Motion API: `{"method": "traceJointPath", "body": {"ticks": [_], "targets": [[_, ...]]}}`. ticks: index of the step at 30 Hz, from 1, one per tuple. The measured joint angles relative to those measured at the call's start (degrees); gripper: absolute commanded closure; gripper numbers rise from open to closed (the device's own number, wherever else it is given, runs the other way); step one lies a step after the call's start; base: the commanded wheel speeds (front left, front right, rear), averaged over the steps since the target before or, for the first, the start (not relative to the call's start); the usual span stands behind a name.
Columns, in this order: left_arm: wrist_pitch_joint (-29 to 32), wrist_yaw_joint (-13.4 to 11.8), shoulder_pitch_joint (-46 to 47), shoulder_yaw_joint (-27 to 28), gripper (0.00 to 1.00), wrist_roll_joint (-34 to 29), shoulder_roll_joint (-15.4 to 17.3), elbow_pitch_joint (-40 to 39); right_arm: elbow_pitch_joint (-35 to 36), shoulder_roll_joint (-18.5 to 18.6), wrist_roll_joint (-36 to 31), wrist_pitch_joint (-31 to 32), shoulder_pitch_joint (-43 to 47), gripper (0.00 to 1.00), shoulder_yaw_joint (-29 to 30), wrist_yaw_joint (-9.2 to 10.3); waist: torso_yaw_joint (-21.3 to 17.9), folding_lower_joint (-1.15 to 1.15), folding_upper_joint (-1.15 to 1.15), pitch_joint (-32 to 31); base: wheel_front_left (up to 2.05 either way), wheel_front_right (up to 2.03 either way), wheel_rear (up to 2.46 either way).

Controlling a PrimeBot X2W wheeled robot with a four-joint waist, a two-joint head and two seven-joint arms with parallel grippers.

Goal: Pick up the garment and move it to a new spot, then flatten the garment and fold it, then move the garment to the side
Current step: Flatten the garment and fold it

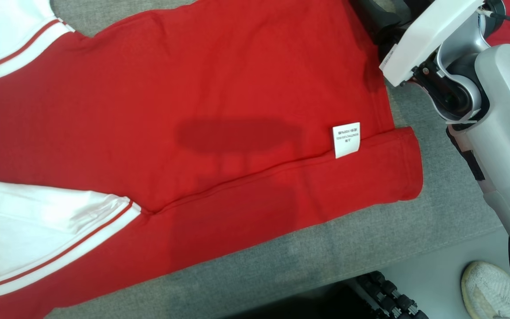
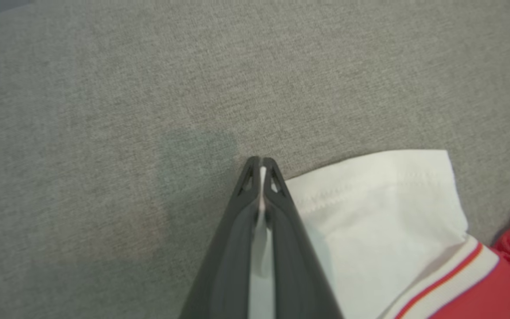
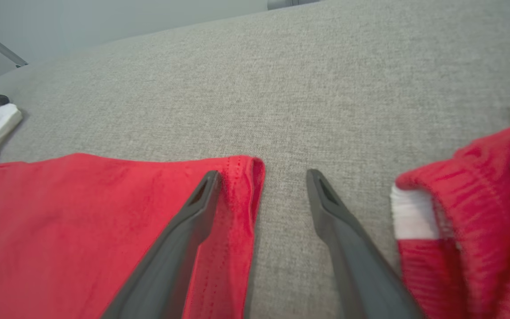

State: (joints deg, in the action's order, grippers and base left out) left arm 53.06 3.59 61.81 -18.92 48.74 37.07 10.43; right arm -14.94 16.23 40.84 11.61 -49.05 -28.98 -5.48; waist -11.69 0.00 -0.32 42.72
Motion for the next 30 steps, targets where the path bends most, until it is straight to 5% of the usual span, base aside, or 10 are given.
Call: {"method": "traceJointPath", "body": {"ticks": [8,11,16,22,27,30], "targets": [[-1.3,0.7,0.5,0.0,1.0,0.0,-0.2,0.6,-1.4,-1.7,0.0,0.6,-2.2,0.0,-2.2,-0.15,0.8,0.0,0.0,-0.1,0.0,0.0,0.0],[-1.7,1.0,0.5,-0.2,1.0,0.0,-0.3,1.0,-1.9,-1.7,0.0,0.6,-2.4,0.2,-2.4,-0.49,1.0,0.0,0.0,-0.2,0.0,0.0,0.0],[-2.2,1.5,0.8,-0.5,1.0,0.0,-0.4,1.8,-2.5,-1.5,0.0,1.1,-2.8,0.06,-2.7,-0.52,1.1,0.0,0.0,-0.5,0.0,0.0,0.0],[-2.5,1.9,1.1,-0.7,1.0,0.0,-0.4,2.5,-3.1,-1.4,0.0,1.9,-3.1,0.06,-3.1,-0.58,1.0,0.0,0.0,-1.0,0.0,0.0,0.0],[-2.8,2.0,1.3,-0.9,1.0,0.0,-0.4,3.4,-3.6,-0.6,0.4,3.3,-3.0,0.38,-3.4,-1.05,0.8,0.0,0.0,-1.5,0.0,0.0,0.0],[-2.8,2.0,1.3,-1.2,1.0,0.2,-0.4,3.7,-3.7,-0.1,0.7,4.2,-3.0,0.36,-3.6,-1.07,0.7,0.0,0.0,-1.7,0.0,0.0,0.0]]}}
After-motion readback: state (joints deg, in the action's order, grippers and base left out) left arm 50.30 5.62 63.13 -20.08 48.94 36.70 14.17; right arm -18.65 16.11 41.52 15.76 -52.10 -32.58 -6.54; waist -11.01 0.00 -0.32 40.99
